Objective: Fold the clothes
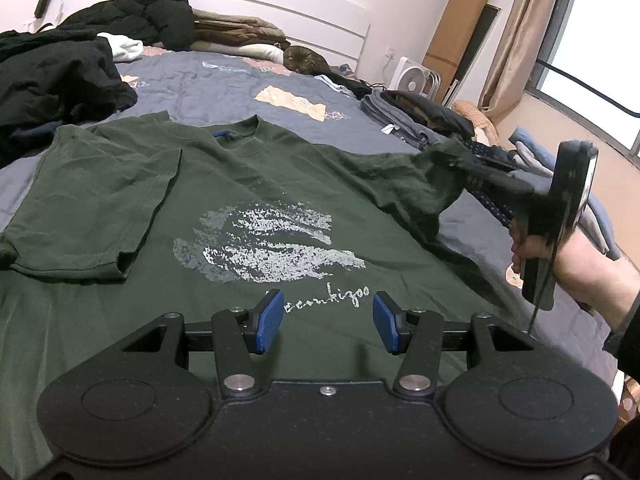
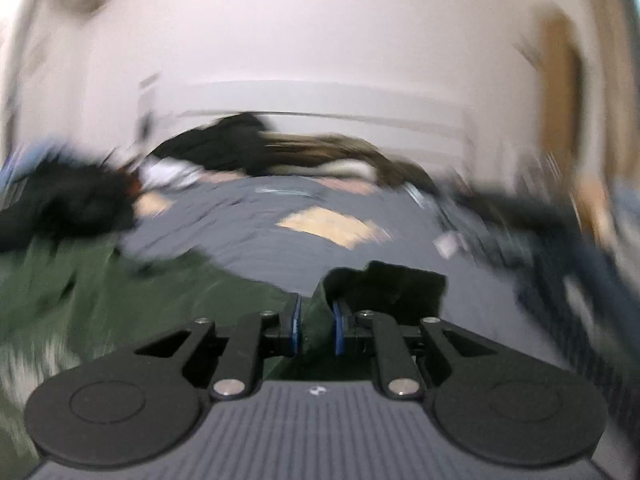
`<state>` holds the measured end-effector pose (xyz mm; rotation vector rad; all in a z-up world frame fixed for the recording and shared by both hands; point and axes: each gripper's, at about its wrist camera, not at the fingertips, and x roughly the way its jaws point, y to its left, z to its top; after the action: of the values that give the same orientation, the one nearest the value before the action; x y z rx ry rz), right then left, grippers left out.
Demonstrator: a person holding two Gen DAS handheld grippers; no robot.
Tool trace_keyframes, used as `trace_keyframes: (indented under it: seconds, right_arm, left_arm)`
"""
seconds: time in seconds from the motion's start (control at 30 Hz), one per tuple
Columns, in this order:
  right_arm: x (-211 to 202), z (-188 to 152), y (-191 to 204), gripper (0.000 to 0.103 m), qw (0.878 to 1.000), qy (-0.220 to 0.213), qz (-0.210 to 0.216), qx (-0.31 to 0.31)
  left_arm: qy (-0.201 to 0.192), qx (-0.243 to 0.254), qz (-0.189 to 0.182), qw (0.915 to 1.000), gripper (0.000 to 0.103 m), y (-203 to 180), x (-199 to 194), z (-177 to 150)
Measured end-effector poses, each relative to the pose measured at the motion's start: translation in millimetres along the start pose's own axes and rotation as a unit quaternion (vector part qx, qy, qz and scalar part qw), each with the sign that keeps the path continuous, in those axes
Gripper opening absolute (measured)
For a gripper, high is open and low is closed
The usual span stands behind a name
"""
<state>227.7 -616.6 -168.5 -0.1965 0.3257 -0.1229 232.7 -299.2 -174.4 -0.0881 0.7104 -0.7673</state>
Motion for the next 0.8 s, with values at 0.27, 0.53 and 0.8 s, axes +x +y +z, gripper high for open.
trace_keyframes:
  seconds: [0.27, 0.53, 0.8]
  right_arm:
    - [-12, -14, 96, 0.015, 0.943, -0.015, 0.104, -0.314]
    - [-12, 4, 94, 0.022, 0.955, 0.052, 0.180, -0.232]
    - [-34, 38, 55, 0.040, 0.971, 0.098, 0.218, 0.007]
  left_arm:
    - [0.001, -0.004, 0.002, 1.0000, 0.049, 1, 1, 0]
    - [0.002, -0.008, 0.004, 1.0000, 0.049, 3, 1, 2]
    - [-0.004, -0.016, 0.003, 0.9999, 0.049, 6, -2, 6]
